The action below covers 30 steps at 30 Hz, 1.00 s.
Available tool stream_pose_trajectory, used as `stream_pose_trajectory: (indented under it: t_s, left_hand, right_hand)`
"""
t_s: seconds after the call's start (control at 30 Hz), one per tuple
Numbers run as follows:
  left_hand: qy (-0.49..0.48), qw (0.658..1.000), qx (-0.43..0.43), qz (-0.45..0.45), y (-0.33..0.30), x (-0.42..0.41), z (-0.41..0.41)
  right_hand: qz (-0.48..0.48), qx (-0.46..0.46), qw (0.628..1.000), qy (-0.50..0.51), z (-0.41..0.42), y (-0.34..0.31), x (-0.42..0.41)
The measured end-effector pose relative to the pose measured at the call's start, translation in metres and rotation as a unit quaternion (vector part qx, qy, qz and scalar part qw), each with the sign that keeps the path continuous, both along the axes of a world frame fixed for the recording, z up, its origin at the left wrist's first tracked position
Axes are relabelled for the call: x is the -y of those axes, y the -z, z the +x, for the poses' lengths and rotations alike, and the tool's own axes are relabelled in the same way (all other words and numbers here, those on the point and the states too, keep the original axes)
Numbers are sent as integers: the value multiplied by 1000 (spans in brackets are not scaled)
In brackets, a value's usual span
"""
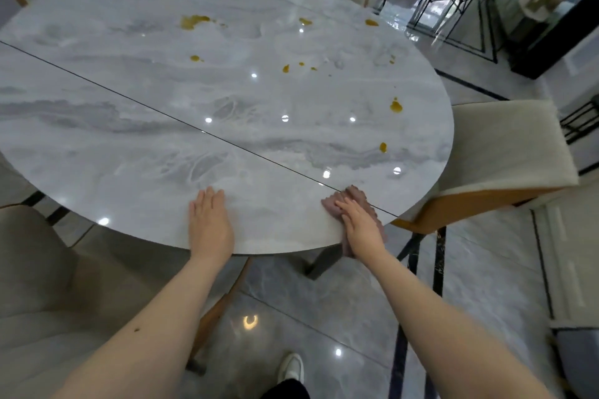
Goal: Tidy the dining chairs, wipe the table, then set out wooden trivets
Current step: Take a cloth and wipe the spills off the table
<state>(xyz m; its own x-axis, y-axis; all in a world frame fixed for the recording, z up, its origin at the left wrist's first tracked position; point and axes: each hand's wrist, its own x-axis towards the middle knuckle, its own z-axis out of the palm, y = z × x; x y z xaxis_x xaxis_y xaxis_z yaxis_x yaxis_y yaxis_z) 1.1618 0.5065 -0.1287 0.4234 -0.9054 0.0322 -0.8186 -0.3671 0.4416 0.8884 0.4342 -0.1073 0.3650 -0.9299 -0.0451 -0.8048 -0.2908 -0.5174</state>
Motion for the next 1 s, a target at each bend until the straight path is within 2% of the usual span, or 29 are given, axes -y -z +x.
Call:
stream_pose_trajectory:
  t_s: [0.07,0.13,0.23,0.37,0.43,0.5,0.53,0.67,0.87,1.0]
  left_hand:
    - [41,999,-16,2,-7,15,-22]
    - [84,996,-31,-10,-14,35,-46]
    - [126,991,-32,-32,-22,71,-85]
    - [157,987,-28,-36,-20,124,-132]
    - [150,988,-31,-32,-15,152,-150]
    - [139,989,-27,-40,-4,181,-165]
    - [131,991,-23,-34,2,197,-173]
    - [125,992,3,-32,12,238,-192]
    - [98,994,54,10,22,295,-210]
    - [85,993,74,32,32,301,-214]
  right_hand:
    - [28,106,991,77,-10,-14,9]
    - [22,197,965,174,-16,-25,20]
    - [38,258,942,213,-35,-36,43]
    - [-36,178,978,105,-65,-42,94]
    - [-64,50,997,13,-77,-23,115]
    - [-18,-92,994,-52,-84,-3,120]
    - [-4,-131,988,-80,-88,11,124]
    - [-22,-151,985,-75,-96,34,153]
    - [-57,-177,982,-30,-121,40,265]
    - [-56,-189,980,27,-128,42,322]
